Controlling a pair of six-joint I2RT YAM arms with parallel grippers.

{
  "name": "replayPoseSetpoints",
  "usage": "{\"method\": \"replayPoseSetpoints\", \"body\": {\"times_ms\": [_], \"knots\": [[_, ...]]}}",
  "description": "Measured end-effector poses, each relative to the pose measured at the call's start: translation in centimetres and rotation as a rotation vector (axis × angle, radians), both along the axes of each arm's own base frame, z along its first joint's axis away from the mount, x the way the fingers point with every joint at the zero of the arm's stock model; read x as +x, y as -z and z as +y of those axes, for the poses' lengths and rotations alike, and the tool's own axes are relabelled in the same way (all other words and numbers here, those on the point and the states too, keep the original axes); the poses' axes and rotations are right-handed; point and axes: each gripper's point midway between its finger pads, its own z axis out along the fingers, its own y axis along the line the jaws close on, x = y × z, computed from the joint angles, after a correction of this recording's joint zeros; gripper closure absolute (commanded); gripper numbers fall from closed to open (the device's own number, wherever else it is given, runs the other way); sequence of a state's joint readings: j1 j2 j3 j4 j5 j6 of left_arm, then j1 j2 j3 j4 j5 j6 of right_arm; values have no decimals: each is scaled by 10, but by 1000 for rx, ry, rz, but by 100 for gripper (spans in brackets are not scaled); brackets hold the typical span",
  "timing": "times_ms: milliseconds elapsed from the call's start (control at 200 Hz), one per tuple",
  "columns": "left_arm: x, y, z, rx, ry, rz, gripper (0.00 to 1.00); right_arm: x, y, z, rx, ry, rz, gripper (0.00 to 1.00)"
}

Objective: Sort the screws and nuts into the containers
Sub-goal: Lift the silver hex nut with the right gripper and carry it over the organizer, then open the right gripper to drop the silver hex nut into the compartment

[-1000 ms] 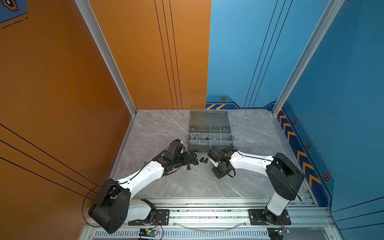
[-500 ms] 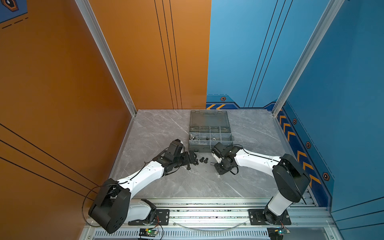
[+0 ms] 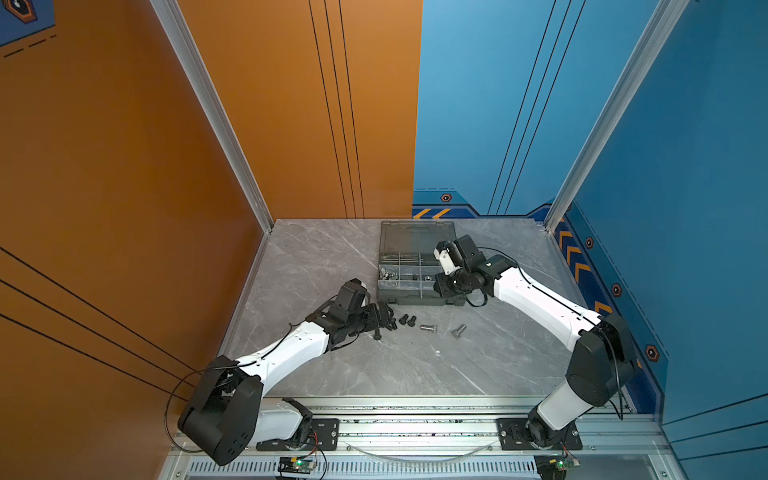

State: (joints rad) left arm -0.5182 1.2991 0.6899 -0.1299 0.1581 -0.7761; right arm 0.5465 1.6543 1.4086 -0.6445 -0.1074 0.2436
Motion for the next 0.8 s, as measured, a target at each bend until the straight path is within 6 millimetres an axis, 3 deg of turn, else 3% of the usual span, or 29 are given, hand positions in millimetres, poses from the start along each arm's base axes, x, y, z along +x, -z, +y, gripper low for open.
{"method": "replayPoseSetpoints", "body": {"times_ms": [155,390,796], "knots": [[0,0,0,0,0,0,2,28,-2,3,-17,33,-27,100],[0,0,0,0,-1,1,2,64,24,6,-58,92,-3,100],[1,2,2,4,-6,7,2,98,64,5,-76,167,59,100]]}}
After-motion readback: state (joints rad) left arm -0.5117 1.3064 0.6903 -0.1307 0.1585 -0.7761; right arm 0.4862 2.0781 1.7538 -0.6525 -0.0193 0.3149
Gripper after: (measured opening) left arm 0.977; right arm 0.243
